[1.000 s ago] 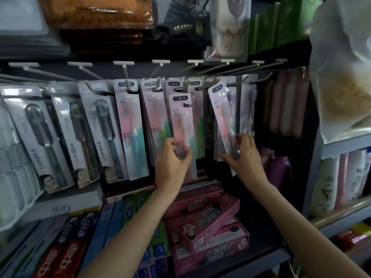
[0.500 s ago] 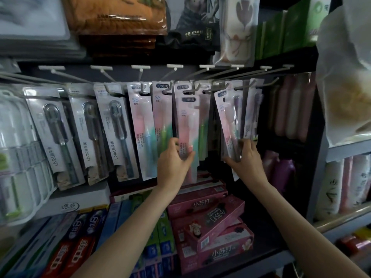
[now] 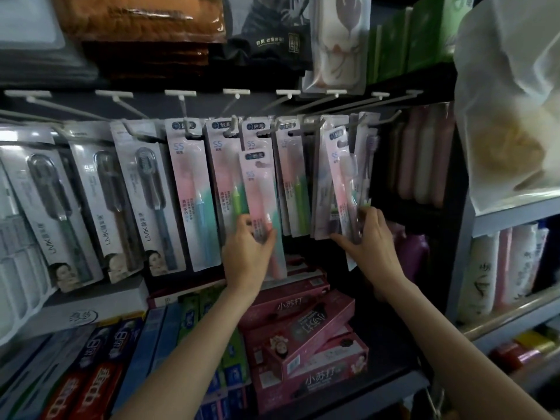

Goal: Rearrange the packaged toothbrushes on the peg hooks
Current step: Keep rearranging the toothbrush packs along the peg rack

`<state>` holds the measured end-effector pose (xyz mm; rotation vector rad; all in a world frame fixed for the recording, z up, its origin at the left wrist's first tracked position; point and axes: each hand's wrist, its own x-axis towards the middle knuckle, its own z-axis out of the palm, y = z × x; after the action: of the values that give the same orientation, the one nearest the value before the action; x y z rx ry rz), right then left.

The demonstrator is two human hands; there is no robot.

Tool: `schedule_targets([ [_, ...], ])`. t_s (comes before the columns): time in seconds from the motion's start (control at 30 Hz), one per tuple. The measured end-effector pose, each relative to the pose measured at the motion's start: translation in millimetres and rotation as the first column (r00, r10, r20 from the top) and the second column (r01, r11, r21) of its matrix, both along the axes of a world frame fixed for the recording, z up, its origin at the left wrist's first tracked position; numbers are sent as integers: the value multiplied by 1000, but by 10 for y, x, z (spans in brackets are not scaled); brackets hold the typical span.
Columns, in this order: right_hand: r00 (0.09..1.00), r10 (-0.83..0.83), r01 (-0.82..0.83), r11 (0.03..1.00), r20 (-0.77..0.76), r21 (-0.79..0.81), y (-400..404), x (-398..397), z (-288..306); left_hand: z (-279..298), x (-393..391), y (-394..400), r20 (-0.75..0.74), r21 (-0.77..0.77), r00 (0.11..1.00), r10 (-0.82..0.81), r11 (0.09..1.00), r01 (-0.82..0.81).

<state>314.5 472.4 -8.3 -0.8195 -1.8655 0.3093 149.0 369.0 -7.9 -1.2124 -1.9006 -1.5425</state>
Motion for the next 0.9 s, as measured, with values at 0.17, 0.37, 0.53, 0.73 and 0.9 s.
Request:
schedule_targets([
  [0.17,998,55,-55,998,-3,14,-24,-111,25,403,60,139,70,79,998,-4,997,-2],
  [0.37,998,61,-61,998,-18,11,21,-116,3,408,-27,153,-52,8,997,57,998,-56],
  [0.53,998,56,-56,998,4,-9,79,-138,-45,251,145,192,-342,236,938,47,971,37],
  [0.73,1000,31,-31,999,2,-10,145,-125,-82,241,309,621,-143,-158,979,-144,980,122],
  [0.9,998,49,-50,998,-34,-28,181,-133,-101,392,229,745,71,-263,996,-50,963,67],
])
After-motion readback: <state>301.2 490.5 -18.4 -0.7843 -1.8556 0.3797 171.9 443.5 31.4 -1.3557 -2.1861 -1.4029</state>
